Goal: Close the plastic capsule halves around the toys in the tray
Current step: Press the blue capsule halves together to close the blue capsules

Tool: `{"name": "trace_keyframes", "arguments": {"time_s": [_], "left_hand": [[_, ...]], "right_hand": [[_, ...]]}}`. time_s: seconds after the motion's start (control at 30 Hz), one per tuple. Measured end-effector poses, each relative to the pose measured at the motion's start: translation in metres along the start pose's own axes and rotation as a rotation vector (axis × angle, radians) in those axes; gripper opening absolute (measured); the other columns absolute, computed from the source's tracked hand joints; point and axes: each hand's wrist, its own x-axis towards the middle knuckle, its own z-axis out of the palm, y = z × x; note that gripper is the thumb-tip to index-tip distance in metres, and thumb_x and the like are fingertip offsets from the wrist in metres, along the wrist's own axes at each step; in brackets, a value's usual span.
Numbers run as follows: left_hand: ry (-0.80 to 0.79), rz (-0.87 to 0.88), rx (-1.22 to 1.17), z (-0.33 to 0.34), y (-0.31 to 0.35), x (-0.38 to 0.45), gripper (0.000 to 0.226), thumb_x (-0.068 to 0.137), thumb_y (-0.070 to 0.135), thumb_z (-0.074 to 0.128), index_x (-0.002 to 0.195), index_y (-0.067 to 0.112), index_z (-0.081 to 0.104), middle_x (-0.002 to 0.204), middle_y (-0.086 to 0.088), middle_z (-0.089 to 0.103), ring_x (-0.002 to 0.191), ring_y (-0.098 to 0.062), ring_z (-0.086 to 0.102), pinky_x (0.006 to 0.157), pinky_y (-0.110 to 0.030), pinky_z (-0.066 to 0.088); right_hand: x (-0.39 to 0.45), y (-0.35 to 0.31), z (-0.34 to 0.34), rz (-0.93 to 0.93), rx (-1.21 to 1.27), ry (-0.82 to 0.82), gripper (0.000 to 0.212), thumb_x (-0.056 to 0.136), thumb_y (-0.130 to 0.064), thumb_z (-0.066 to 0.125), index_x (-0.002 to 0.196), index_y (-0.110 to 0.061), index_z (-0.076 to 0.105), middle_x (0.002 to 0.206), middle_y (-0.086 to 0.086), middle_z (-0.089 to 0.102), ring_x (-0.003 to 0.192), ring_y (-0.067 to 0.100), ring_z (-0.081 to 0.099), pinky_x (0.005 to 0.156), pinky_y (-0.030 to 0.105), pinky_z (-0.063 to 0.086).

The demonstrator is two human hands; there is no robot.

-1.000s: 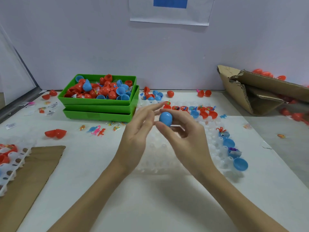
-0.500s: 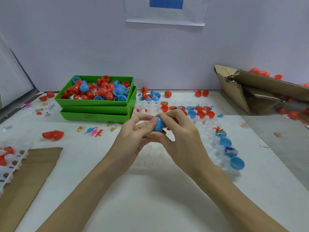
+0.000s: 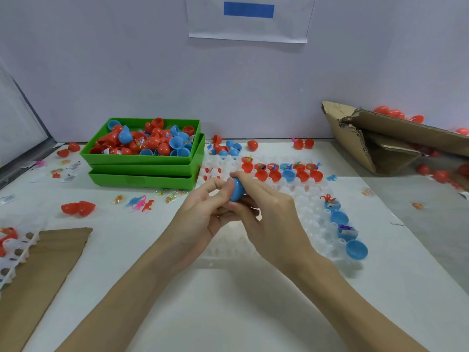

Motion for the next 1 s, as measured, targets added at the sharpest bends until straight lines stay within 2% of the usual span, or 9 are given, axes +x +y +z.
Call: {"name": "trace_keyframes", "arguments": {"time_s": [0.17, 0.33, 0.4, 0.47, 0.53, 0.63, 0.7, 0.87, 1.0], "left_hand": [[0.038, 0.060, 0.053, 0.001, 0.001, 0.000, 0.021, 0.100, 0.028, 0.062, 0.085, 0.015, 0.067, 0.096, -0.020, 0.075, 0.085, -0.024, 0.076, 0.080, -0.026, 0.060], [0.097, 0.057, 0.220, 0.002, 0.001, 0.001, 0.046, 0.097, 0.050, 0.057, 0.117, 0.011, 0.071, 0.099, -0.021, 0.077, 0.091, -0.032, 0.077, 0.081, -0.033, 0.063], [0.116, 0.036, 0.202, 0.003, 0.001, 0.004, 0.058, 0.096, 0.059, 0.049, 0.118, 0.009, 0.070, 0.094, -0.023, 0.076, 0.083, -0.034, 0.076, 0.070, -0.035, 0.063], [0.128, 0.033, 0.143, 0.004, 0.000, 0.004, 0.059, 0.099, 0.056, 0.044, 0.116, 0.005, 0.068, 0.093, -0.028, 0.074, 0.078, -0.038, 0.073, 0.061, -0.036, 0.060], [0.148, 0.066, 0.142, 0.000, -0.002, 0.004, 0.049, 0.104, 0.044, 0.045, 0.114, 0.001, 0.068, 0.094, -0.029, 0.073, 0.077, -0.039, 0.072, 0.058, -0.036, 0.058], [0.164, 0.094, 0.195, -0.010, -0.003, 0.004, 0.032, 0.108, 0.020, 0.046, 0.102, 0.006, 0.074, 0.094, -0.026, 0.071, 0.074, -0.035, 0.070, 0.056, -0.034, 0.056], [0.177, 0.099, 0.220, -0.013, -0.001, 0.004, 0.032, 0.109, 0.017, 0.044, 0.101, 0.012, 0.075, 0.092, -0.024, 0.071, 0.073, -0.032, 0.069, 0.055, -0.032, 0.055], [0.190, 0.106, 0.151, -0.011, 0.004, 0.004, 0.039, 0.107, 0.038, 0.042, 0.116, 0.010, 0.068, 0.087, -0.027, 0.069, 0.067, -0.035, 0.065, 0.053, -0.035, 0.054], [0.207, 0.088, 0.134, -0.011, 0.007, 0.003, 0.051, 0.102, 0.046, 0.044, 0.102, 0.006, 0.075, 0.083, -0.029, 0.067, 0.064, -0.036, 0.065, 0.051, -0.034, 0.053]], "right_hand": [[0.002, 0.000, -0.001, 0.017, 0.028, -0.017, 0.039, 0.101, -0.017, 0.061, 0.138, -0.005, 0.059, 0.112, 0.006, 0.071, 0.096, 0.020, 0.068, 0.086, 0.036, 0.056], [0.008, 0.001, -0.011, 0.034, -0.014, -0.037, 0.044, 0.095, -0.028, 0.068, 0.137, -0.016, 0.063, 0.123, -0.002, 0.066, 0.104, 0.009, 0.063, 0.092, 0.018, 0.053], [0.013, 0.003, -0.019, 0.161, 0.063, 0.018, 0.044, 0.090, -0.035, 0.073, 0.133, -0.025, 0.067, 0.118, -0.005, 0.062, 0.100, 0.007, 0.062, 0.085, 0.014, 0.054], [0.020, 0.003, -0.034, 0.427, 0.392, 0.120, 0.043, 0.089, -0.033, 0.076, 0.130, -0.029, 0.069, 0.110, -0.005, 0.069, 0.095, 0.007, 0.069, 0.076, 0.015, 0.056], [0.029, 0.008, -0.052, 0.703, 0.899, 0.222, 0.038, 0.092, -0.022, 0.075, 0.129, -0.019, 0.068, 0.112, 0.001, 0.075, 0.098, 0.011, 0.074, 0.075, 0.018, 0.058], [0.052, 0.024, -0.085, 0.849, 1.515, 0.332, 0.030, 0.096, -0.001, 0.064, 0.126, 0.005, 0.062, 0.120, 0.018, 0.071, 0.113, 0.025, 0.071, 0.084, 0.025, 0.061], [0.083, 0.036, -0.107, 0.860, 1.710, 0.408, 0.028, 0.098, 0.000, 0.060, 0.124, 0.009, 0.059, 0.121, 0.027, 0.069, 0.115, 0.031, 0.070, 0.086, 0.031, 0.062], [0.163, 0.075, -0.145, 0.854, 1.669, 0.630, 0.047, 0.109, -0.015, 0.043, 0.148, 0.009, 0.034, 0.150, 0.030, 0.044, 0.138, 0.037, 0.050, 0.116, 0.037, 0.041], [0.174, 0.108, -0.148, 0.928, 1.545, 0.640, 0.049, 0.111, -0.009, 0.033, 0.158, 0.000, 0.024, 0.163, 0.027, 0.024, 0.149, 0.038, 0.034, 0.120, 0.040, 0.033]]}}
